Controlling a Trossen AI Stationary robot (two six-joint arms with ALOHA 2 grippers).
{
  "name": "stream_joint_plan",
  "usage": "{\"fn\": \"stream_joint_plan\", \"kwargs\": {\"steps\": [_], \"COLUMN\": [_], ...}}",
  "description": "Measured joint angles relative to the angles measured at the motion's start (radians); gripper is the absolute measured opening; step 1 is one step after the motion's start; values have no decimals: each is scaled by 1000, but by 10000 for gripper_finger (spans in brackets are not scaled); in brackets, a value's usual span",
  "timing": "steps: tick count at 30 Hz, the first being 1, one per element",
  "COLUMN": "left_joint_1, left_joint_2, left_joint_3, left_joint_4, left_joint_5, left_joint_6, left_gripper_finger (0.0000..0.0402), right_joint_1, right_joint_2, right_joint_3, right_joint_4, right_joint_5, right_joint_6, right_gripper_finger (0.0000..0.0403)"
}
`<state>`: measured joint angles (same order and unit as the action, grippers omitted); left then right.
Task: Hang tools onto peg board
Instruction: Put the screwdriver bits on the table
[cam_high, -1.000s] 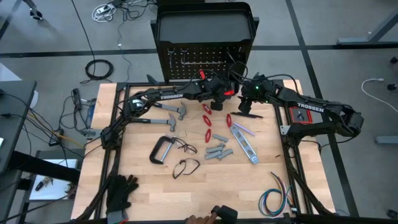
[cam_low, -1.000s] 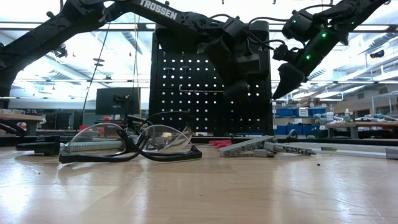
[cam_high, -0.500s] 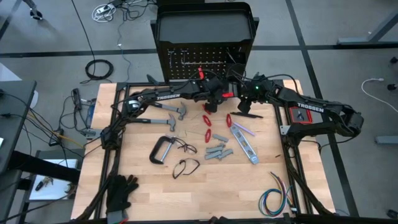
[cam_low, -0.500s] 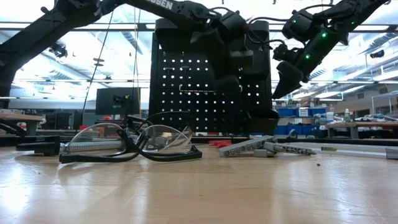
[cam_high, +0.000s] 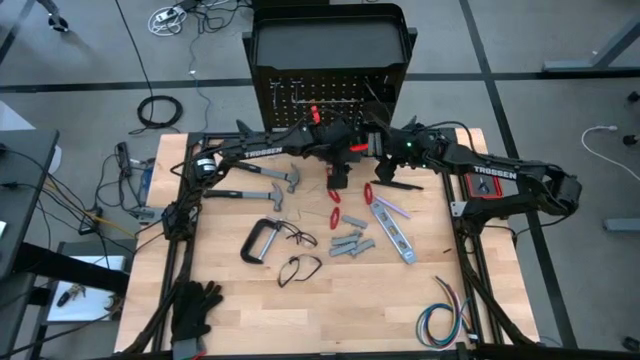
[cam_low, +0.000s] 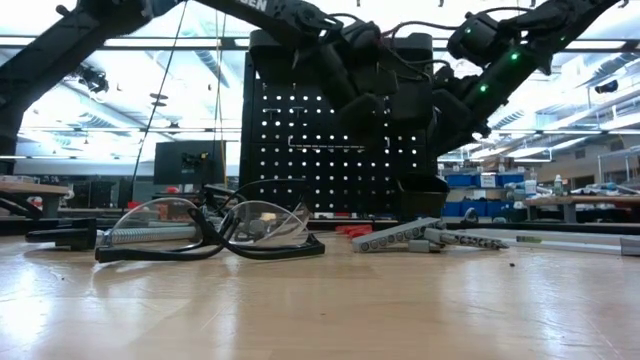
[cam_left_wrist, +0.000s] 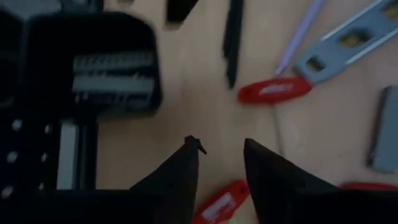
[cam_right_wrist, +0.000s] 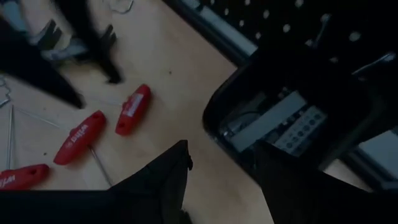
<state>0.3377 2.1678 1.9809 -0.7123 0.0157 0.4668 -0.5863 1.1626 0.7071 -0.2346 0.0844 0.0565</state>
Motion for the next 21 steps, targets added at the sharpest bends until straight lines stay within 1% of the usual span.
{"fn": "stream_joint_plan", "kwargs": {"steps": [3,5,9,13,17,21], "left_joint_1": [-22,-33,-47,-61,-94,-148], "left_joint_2": [-52,-99,-244,-395,-505,-559], "left_joint_3": [-104,-201,-458,-711,-902,-1027], "left_joint_4": [95,169,398,665,887,1046], "left_joint_5": [2,-3,-8,-27,-107,-202], "left_joint_6": [4,4,-31,-128,-240,-312], "left_gripper_finger": [101,83,57,47,46,46], "right_joint_1": [4,2,-7,-2,2,-11], "right_joint_2": [23,25,26,73,165,283], "right_joint_3": [0,0,5,68,169,240], "right_joint_4": [-9,-18,-30,-78,-104,-132], "right_joint_5": [0,0,0,0,6,68], "right_joint_6": [5,5,-17,-31,-32,-18], "right_gripper_finger": [193,194,194,195,196,194]}}
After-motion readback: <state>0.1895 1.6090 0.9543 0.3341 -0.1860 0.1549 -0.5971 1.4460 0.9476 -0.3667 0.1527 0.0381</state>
